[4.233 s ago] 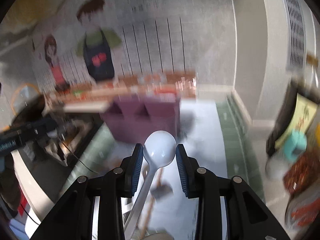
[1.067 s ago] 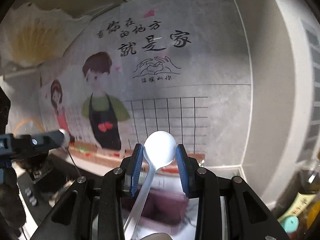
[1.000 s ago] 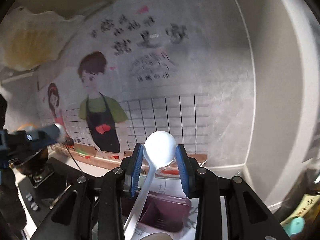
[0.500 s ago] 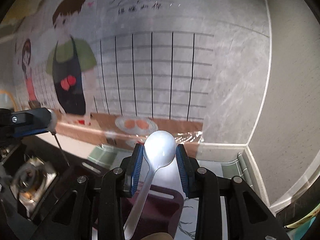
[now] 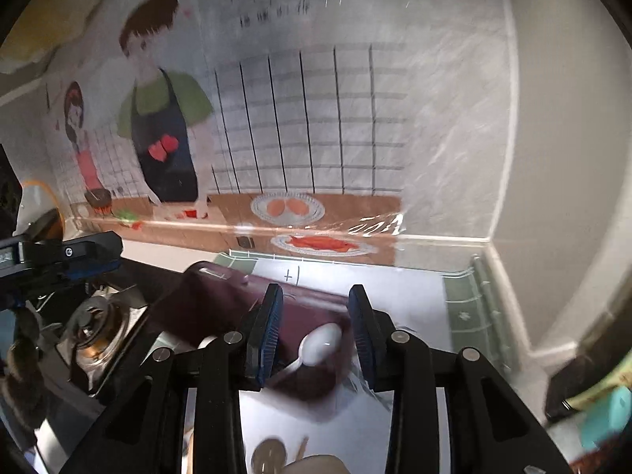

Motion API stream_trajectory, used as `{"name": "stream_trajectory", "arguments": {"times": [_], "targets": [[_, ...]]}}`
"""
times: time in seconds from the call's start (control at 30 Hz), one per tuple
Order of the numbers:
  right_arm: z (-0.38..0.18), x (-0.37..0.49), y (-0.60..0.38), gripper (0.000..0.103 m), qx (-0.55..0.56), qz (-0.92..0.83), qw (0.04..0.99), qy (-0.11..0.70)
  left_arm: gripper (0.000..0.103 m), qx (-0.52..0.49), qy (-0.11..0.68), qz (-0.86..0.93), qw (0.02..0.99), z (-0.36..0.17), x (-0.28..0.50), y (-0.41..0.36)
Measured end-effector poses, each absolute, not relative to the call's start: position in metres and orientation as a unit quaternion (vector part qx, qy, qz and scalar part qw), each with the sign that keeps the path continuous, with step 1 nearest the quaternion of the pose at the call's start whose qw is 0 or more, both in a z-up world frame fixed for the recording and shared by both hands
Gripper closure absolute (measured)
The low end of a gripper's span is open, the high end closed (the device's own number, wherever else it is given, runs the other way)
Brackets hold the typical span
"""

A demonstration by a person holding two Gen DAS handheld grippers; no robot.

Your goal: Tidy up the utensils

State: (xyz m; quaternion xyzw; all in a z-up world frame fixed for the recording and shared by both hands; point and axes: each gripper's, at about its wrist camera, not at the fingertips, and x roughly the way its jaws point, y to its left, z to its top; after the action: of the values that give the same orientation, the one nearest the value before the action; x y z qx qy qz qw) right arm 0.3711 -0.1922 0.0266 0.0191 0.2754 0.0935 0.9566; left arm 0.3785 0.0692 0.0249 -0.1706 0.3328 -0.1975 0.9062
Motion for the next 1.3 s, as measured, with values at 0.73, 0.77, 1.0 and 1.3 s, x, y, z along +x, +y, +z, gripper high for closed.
{"name": "stream_trajectory", "arguments": {"times": [0.73,0.77,1.0,1.3], "targets": [[-0.098,0.299,-0.202,0.071,0.153,0.059,0.852,0.497,0.031,-0.093,0.410,-0.065,0.905,-0.061,0.250,0.108],[-0.101,0.299,-0.204,0.071,0.176,0.050,0.845,0.503,0.031,-0.093,0.409,-0.065,0.905,-0.060,0.249,0.109],[-0.110,0.302,-0.192,0.070,0.212,0.007,0.838,0.502,0.031,-0.092,0.402,-0.076,0.908,-0.056,0.251,0.111],[-0.110,0.317,-0.161,0.069,0.164,-0.056,0.872,0.457,0.030,-0.094,0.421,-0.093,0.898,-0.071,0.263,0.114]]}}
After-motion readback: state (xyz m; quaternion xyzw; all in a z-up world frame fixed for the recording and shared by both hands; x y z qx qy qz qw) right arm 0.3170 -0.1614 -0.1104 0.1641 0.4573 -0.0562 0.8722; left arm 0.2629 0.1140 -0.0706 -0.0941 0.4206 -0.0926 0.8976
